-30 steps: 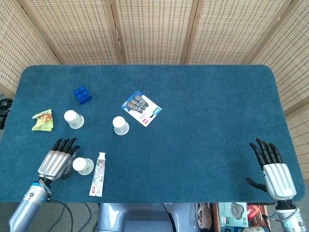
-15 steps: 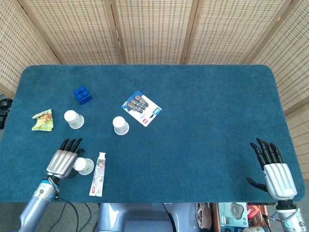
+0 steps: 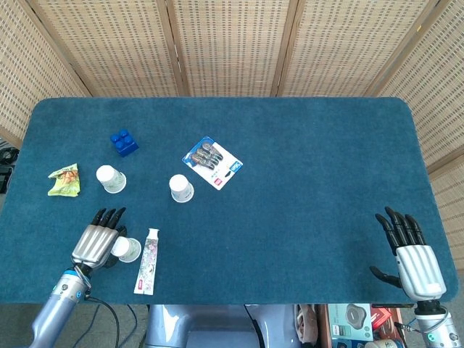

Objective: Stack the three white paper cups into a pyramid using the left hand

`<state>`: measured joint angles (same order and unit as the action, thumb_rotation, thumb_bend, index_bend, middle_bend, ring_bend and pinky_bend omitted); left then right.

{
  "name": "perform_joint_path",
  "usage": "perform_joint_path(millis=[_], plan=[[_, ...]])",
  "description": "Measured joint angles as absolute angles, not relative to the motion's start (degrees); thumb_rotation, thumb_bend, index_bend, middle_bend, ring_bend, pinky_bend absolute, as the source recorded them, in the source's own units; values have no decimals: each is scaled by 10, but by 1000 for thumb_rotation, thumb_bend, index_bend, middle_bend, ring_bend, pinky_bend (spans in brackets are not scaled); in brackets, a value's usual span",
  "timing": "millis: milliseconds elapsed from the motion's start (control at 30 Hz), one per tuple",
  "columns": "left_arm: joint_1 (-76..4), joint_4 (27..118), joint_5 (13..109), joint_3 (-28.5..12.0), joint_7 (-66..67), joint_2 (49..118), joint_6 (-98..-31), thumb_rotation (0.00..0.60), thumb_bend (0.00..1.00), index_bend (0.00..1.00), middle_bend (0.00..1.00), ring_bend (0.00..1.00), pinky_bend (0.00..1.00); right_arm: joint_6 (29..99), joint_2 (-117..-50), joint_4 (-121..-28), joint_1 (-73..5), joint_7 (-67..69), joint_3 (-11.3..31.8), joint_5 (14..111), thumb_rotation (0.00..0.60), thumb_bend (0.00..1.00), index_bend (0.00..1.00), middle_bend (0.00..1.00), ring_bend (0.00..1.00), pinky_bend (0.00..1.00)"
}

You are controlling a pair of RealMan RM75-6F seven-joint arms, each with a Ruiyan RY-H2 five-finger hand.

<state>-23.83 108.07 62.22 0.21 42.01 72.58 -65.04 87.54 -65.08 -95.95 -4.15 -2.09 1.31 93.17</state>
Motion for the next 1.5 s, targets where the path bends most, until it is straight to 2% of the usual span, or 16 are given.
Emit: perform_joint_path(millis=[400,667,867,1133,1500], plan=[[-242,1096,632,0,406,710,-664,600,246,401,0,0,0,875,-651,-959,-42,-20,14,931,600,144,0,0,0,0],[-264,1140,624,-34,410,664,-674,600,246,401,0,0,0,876,-651,-959,-41,-19,14,931,600,144,0,0,0,0],[-295,1146,574,-68,420,649,-668,600,246,401,0,0,0,875,-650,-957,-42,-15,14,929,600,144,0,0,0,0],[-359,1114,452,-110,435,642,-632,600,246,401,0,0,0,872,-648,-954,-43,-4,17,923,600,144,0,0,0,0],[-439,1017,338,-123,467,678,-595,600,246,402,0,0,0,861,-648,-948,-47,6,20,912,600,144,0,0,0,0]])
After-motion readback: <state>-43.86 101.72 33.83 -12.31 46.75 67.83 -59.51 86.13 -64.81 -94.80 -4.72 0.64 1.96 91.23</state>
